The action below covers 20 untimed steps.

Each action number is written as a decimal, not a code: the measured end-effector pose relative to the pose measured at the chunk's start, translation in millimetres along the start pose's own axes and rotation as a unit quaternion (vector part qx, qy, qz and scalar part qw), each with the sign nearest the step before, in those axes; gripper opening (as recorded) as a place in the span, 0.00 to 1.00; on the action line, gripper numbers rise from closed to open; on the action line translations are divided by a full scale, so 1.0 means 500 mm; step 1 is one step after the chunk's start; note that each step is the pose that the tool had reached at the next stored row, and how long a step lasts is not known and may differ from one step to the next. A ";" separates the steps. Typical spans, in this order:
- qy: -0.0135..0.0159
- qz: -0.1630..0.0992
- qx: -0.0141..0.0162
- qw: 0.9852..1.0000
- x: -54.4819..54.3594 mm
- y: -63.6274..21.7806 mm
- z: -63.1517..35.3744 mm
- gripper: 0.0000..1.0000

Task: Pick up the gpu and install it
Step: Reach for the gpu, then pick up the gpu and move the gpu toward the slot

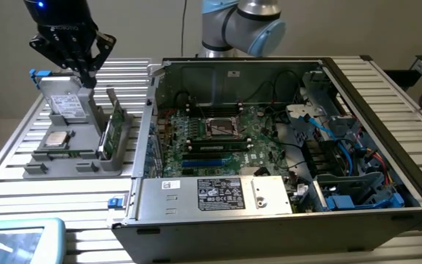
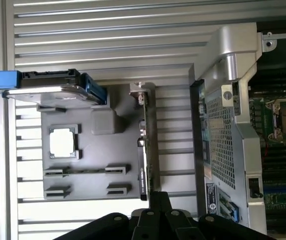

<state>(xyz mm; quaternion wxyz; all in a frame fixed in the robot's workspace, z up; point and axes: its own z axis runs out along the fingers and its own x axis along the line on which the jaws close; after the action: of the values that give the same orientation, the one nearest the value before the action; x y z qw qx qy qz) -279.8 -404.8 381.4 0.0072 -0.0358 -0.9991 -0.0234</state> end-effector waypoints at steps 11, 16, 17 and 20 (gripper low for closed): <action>0.000 0.000 0.000 1.000 0.016 -0.001 0.002 0.11; 0.000 0.000 0.000 1.000 0.016 -0.001 0.002 0.11; 0.000 0.000 0.000 1.000 0.015 -0.001 0.002 0.11; 0.000 0.000 0.000 1.000 0.016 -0.001 0.002 0.11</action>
<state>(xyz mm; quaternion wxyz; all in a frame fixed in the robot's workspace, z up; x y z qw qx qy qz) -287.6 -404.4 380.3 0.0072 -0.0358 -0.9991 -0.0234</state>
